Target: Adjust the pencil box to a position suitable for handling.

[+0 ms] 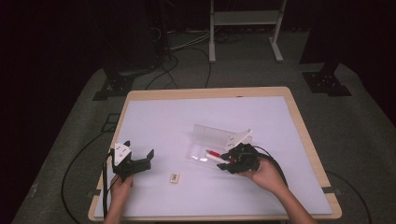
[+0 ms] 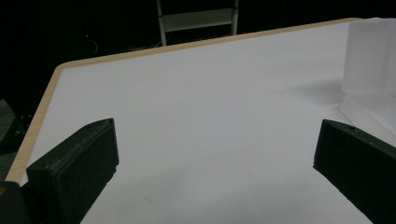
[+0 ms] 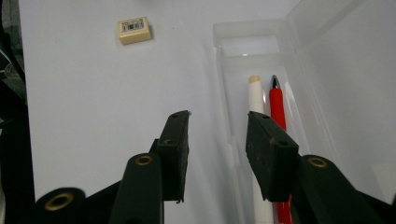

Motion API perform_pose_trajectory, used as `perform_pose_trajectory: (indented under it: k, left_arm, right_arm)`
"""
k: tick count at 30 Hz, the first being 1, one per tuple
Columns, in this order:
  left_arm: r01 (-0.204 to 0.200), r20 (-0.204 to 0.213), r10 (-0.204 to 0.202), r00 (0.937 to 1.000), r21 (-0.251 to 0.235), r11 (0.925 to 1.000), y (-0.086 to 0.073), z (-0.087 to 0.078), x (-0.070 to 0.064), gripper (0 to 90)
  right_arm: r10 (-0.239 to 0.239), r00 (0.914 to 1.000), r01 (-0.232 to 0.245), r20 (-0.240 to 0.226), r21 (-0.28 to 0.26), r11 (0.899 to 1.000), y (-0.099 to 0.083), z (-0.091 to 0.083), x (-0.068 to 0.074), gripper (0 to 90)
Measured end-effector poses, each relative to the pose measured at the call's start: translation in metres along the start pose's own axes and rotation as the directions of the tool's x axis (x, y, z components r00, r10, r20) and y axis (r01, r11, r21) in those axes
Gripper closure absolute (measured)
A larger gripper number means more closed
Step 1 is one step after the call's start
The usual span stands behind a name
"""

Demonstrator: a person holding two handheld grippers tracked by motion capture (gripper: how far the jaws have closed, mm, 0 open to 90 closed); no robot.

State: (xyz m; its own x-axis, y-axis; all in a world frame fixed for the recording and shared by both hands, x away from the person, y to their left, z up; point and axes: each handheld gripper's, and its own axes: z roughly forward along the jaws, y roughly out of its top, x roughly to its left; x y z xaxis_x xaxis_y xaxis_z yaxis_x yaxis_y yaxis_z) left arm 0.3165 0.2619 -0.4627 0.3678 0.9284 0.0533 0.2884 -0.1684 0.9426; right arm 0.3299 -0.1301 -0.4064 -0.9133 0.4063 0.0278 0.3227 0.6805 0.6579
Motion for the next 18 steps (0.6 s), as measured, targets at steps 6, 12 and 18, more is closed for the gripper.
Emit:
perform_pose_trajectory:
  k: [6, 12, 18]
  left_arm:
    - [-0.001, 0.000, 0.001, 1.0000, -0.001, 1.0000, 0.000, 0.000, 0.000, 0.0]
    - [-0.001, 0.000, 0.001, 1.0000, 0.000, 1.0000, 0.000, 0.000, 0.000, 0.0]
    - [0.001, 0.001, -0.001, 1.0000, 0.000, 1.0000, 0.000, 0.000, 0.000, 0.0]
  right_arm:
    - [-0.016, 0.9998, 0.016, -0.007, -0.005, 1.000, 0.006, 0.001, 0.007, 55.9]
    - [-0.035, 0.9992, 0.035, -0.019, -0.008, 0.999, 0.012, 0.005, 0.012, 54.6]
    - [-0.047, 0.9982, 0.047, -0.038, -0.010, 0.999, 0.020, 0.012, 0.019, 53.4]
